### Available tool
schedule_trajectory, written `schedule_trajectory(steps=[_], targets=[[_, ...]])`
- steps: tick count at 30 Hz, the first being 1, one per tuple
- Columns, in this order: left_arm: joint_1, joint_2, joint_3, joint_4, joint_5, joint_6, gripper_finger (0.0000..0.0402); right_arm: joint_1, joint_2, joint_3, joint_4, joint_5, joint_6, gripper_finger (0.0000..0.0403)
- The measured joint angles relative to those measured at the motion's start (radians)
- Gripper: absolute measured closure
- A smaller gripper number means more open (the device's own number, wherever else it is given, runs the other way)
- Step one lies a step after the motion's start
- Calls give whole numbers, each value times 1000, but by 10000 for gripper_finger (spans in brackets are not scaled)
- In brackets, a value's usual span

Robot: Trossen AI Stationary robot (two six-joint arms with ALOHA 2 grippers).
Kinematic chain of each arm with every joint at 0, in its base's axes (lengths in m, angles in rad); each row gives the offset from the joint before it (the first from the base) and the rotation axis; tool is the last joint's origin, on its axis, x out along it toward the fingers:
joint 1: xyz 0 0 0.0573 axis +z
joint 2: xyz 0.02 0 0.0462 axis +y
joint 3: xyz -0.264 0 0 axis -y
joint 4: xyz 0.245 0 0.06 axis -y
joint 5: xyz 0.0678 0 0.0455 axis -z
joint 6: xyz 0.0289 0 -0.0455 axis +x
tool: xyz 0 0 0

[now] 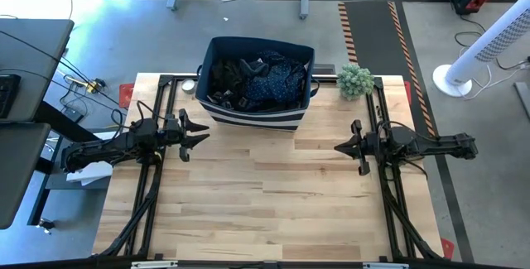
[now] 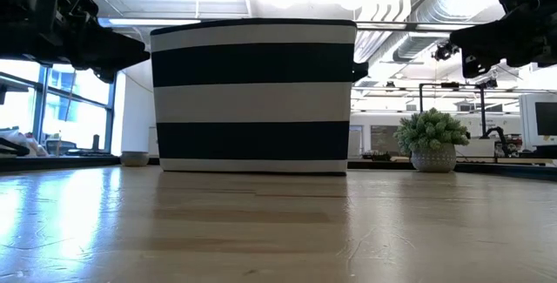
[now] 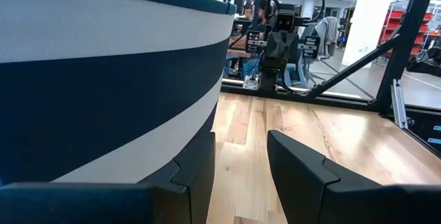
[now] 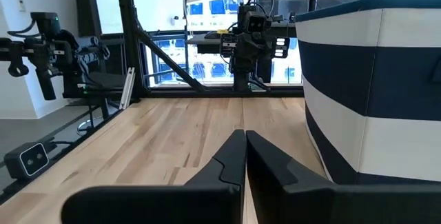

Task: Sort clothes
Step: Return to Home Position

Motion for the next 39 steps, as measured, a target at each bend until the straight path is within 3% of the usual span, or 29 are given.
schedule_trajectory(steps=[15, 22, 31, 39], targets=[[-3, 3, 0, -1, -4, 23, 278, 0, 0, 0, 1, 1, 0, 393], [-79, -4, 2, -6, 0, 115, 391, 0, 0, 0, 1, 1, 0, 393], [-263, -4, 2, -8, 5, 28, 400, 0, 0, -1, 1, 1, 0, 393], [-285, -5, 2, -7, 3, 95, 398, 0, 0, -1, 1, 1, 0, 393]])
